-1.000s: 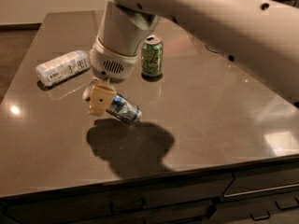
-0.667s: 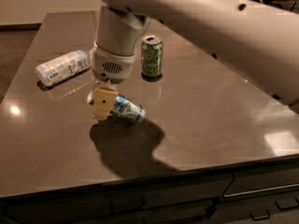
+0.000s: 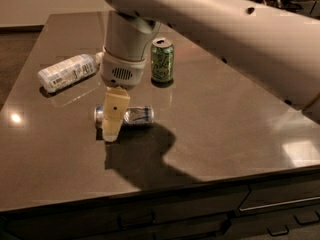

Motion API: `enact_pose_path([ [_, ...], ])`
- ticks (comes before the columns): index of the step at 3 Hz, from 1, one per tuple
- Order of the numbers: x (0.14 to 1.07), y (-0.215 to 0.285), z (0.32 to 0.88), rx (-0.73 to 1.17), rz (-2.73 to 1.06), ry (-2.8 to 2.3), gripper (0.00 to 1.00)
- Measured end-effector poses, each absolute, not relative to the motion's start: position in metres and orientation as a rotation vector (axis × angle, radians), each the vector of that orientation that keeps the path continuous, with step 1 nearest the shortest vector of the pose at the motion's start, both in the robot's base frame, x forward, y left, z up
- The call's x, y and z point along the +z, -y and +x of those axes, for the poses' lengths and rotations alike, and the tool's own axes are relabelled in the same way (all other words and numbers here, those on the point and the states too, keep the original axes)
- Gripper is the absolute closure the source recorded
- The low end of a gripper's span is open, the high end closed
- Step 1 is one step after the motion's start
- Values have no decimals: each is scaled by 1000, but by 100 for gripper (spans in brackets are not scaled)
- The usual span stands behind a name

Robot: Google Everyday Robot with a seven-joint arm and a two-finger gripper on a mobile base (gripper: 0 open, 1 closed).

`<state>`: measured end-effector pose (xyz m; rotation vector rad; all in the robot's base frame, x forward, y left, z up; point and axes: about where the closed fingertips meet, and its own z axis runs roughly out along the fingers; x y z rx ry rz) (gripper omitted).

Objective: Knock redbull can over

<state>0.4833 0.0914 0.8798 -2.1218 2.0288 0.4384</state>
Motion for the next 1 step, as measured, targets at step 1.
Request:
enact_pose_path([
  [1,880,-91,483,438,-2122,-2029,0],
])
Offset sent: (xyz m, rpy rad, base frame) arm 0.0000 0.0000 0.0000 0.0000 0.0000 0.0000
